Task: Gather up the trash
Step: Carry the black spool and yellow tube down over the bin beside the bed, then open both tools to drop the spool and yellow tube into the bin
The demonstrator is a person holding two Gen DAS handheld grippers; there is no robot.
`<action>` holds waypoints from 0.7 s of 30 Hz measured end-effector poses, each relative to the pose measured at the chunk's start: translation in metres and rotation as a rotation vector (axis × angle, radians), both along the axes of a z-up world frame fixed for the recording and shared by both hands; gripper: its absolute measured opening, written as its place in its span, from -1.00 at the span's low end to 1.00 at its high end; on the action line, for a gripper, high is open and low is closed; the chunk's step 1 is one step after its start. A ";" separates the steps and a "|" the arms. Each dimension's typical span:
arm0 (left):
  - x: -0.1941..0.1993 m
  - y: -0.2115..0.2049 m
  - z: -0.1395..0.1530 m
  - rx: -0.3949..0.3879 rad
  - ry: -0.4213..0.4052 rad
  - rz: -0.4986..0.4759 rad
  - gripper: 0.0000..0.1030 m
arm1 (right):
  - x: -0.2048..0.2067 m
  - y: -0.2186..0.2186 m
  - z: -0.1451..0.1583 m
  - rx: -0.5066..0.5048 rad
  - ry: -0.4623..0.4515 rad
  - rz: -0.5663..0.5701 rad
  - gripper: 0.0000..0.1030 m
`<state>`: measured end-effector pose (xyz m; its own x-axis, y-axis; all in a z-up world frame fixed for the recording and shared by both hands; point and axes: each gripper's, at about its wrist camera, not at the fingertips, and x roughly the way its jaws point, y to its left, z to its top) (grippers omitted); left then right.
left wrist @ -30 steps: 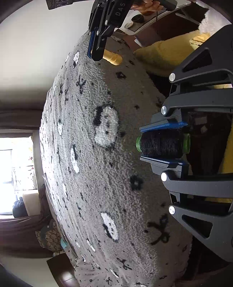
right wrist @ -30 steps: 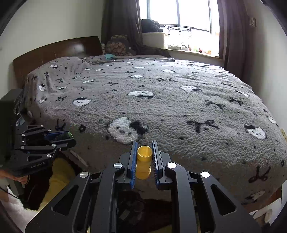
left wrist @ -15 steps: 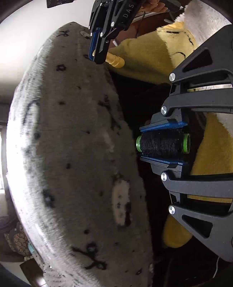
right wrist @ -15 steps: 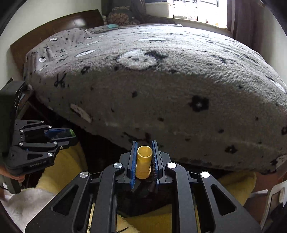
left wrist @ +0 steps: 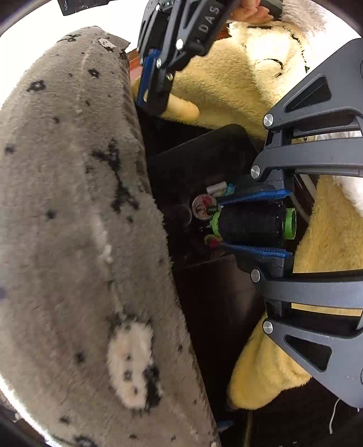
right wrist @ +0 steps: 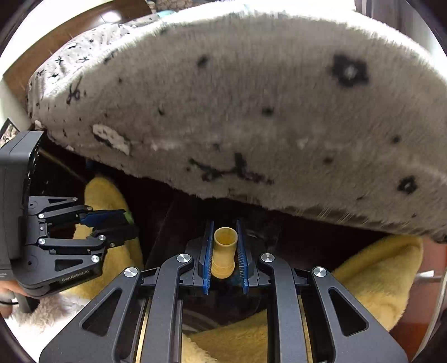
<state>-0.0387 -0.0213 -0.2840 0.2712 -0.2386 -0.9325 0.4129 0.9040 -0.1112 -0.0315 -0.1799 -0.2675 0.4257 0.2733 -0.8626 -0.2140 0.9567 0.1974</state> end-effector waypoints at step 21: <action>0.014 -0.007 -0.011 -0.046 0.058 0.001 -0.07 | 0.019 0.008 -0.015 0.017 0.074 -0.018 -0.27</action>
<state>-0.0247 -0.0283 -0.2946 0.2171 -0.2813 -0.9347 0.4036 0.8978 -0.1764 -0.0128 -0.1724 -0.2829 0.3655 0.2815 -0.8872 -0.1810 0.9565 0.2289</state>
